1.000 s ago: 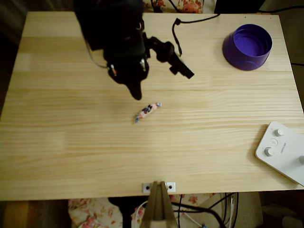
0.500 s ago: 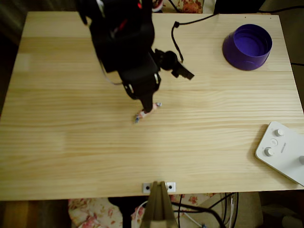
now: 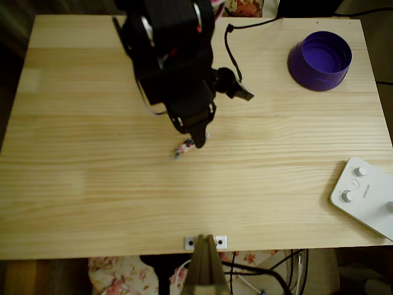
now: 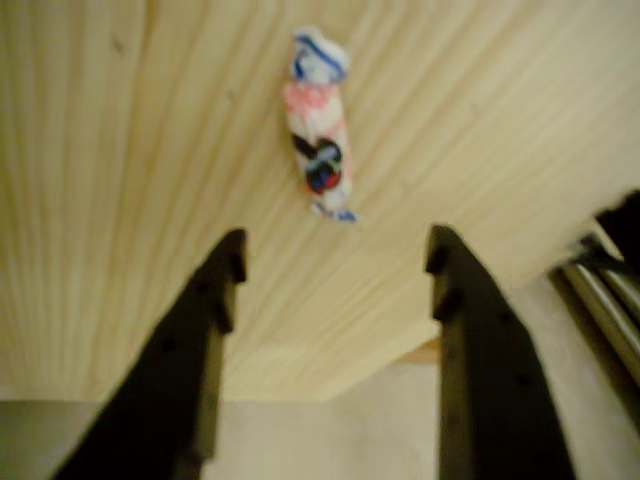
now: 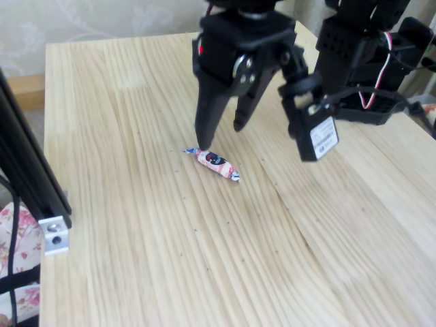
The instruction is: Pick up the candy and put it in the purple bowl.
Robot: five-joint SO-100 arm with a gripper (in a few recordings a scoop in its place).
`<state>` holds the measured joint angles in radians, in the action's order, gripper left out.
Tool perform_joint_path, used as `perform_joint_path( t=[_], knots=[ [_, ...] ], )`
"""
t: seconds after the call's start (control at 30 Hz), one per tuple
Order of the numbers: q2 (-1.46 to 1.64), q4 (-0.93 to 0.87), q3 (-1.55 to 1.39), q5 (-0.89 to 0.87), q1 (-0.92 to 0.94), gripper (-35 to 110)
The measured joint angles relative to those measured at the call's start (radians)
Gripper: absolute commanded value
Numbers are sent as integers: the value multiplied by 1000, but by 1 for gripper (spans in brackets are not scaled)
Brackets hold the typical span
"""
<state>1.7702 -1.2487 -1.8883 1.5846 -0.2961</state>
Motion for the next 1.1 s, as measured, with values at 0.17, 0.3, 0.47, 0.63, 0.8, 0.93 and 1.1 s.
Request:
perform_joint_path(
  t=[0.17, 0.3, 0.47, 0.63, 0.8, 0.93, 1.1],
  knots=[
    [-52, 23, 14, -11, -15, 26],
    [-78, 26, 15, -12, -6, 26],
    [-104, 41, 17, -12, -15, 26],
    [-132, 75, 15, -12, -8, 26],
    [-152, 100, 11, -12, -8, 26],
    [-166, 121, -12, -12, -8, 25],
    [-186, 144, -40, -12, -6, 22]
  ],
)
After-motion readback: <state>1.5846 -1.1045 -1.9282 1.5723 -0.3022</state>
